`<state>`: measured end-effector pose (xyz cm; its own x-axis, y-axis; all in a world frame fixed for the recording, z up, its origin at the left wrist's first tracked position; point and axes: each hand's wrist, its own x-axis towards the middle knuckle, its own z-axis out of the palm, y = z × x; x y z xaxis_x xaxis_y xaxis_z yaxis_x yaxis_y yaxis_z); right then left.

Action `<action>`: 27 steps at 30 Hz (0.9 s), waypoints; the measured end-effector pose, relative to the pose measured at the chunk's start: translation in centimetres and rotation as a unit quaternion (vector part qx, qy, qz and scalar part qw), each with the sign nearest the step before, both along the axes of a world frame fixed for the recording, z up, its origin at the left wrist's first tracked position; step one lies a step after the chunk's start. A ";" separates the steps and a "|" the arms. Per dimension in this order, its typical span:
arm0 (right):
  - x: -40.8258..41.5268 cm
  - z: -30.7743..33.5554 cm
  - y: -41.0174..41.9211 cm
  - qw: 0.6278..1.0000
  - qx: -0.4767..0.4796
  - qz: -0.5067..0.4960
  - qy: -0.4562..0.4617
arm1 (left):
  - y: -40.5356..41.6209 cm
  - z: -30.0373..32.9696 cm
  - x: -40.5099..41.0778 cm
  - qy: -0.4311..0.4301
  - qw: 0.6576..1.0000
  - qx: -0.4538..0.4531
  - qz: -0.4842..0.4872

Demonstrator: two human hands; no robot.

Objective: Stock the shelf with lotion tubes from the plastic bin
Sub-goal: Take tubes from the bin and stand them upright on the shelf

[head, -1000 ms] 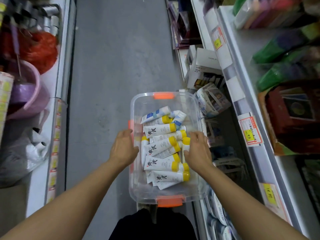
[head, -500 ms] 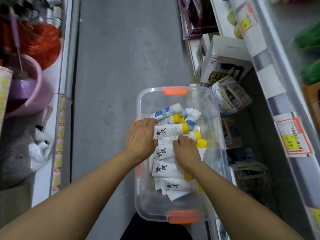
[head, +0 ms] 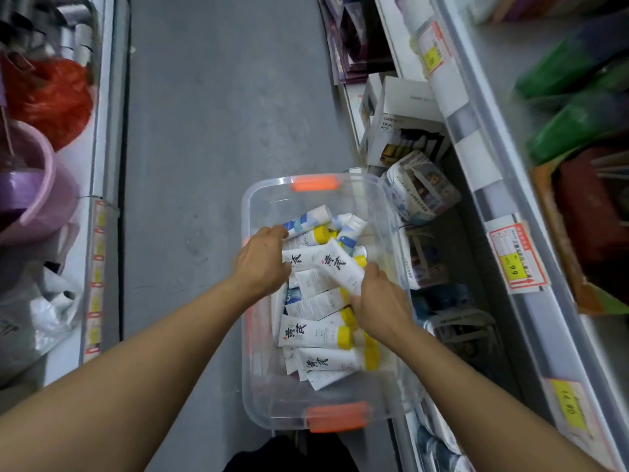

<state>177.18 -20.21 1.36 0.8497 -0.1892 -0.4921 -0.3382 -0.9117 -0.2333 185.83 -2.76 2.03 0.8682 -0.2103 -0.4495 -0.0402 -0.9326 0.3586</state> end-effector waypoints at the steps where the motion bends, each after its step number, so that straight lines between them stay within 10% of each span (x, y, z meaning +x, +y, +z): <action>1: 0.2 0.8 -0.5 0.999 0.023 -0.037 -0.014 | -0.3 0.0 0.2 0.005 1.000 0.004 -0.004; 10: 1.2 3.2 -4.7 0.966 0.093 -0.205 -0.127 | -4.7 -2.4 1.6 0.030 0.998 0.025 -0.057; 27: -0.9 2.7 -4.2 0.969 0.068 -0.213 -0.104 | -1.3 0.1 -0.4 -0.127 0.992 0.020 0.009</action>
<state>176.27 -24.45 4.09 0.7925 -0.4894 -0.3639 -0.6095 -0.6560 -0.4452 185.41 -4.02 2.09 0.9576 -0.1807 -0.2243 -0.1080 -0.9472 0.3018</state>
